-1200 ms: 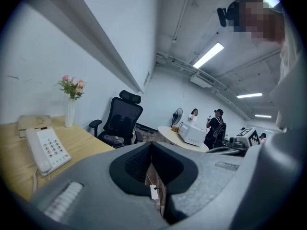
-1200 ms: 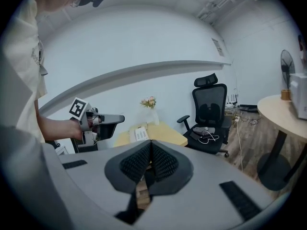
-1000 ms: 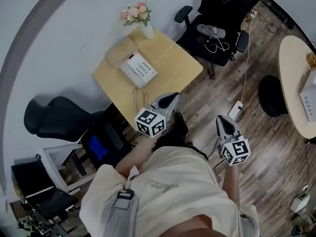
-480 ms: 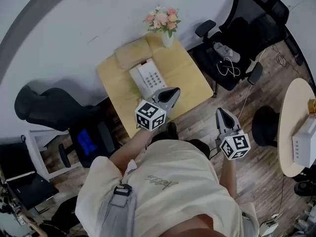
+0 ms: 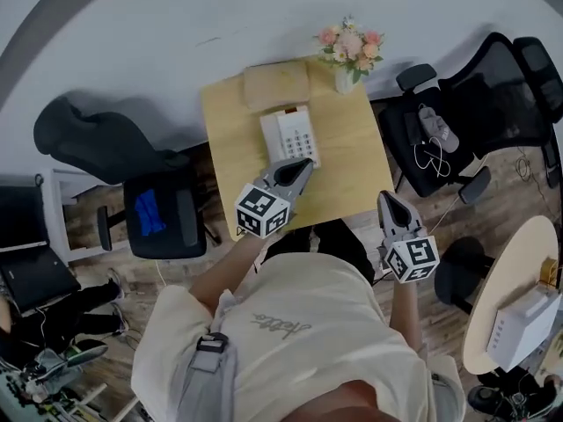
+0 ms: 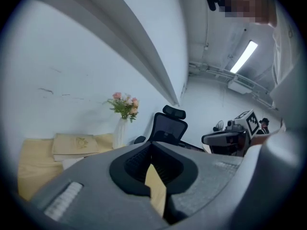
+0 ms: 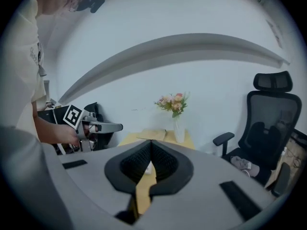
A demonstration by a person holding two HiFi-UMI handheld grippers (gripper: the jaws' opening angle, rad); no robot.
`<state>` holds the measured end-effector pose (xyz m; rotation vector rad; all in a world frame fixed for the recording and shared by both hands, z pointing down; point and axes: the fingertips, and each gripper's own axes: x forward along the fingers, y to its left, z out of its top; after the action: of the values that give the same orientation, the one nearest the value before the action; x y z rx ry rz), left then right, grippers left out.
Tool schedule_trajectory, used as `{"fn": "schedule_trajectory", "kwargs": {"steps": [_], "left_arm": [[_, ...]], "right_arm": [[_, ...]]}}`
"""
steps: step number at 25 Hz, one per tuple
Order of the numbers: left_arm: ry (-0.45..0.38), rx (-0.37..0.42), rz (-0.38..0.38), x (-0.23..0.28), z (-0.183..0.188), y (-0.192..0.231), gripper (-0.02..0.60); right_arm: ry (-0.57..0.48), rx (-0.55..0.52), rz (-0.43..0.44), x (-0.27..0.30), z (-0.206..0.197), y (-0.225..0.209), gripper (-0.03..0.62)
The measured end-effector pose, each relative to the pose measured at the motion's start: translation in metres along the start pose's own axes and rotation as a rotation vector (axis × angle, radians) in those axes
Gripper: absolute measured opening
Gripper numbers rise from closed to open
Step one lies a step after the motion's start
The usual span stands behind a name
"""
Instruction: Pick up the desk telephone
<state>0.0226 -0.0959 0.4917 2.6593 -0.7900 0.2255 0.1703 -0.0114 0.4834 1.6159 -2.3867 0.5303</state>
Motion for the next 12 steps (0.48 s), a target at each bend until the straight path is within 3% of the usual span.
{"fn": "schedule_trajectory", "kwargs": {"steps": [7, 12], "left_arm": [[-0.03, 0.0, 0.229, -0.013, 0.027, 0.042, 0.017], [-0.063, -0.06, 0.355, -0.015, 0.039, 0.057, 0.017]], "right_arm": [[0.006, -0.084, 0.237, 0.079, 0.028, -0.011, 0.0], [0.006, -0.111, 0.328, 0.121, 0.037, -0.025, 0.0]]}}
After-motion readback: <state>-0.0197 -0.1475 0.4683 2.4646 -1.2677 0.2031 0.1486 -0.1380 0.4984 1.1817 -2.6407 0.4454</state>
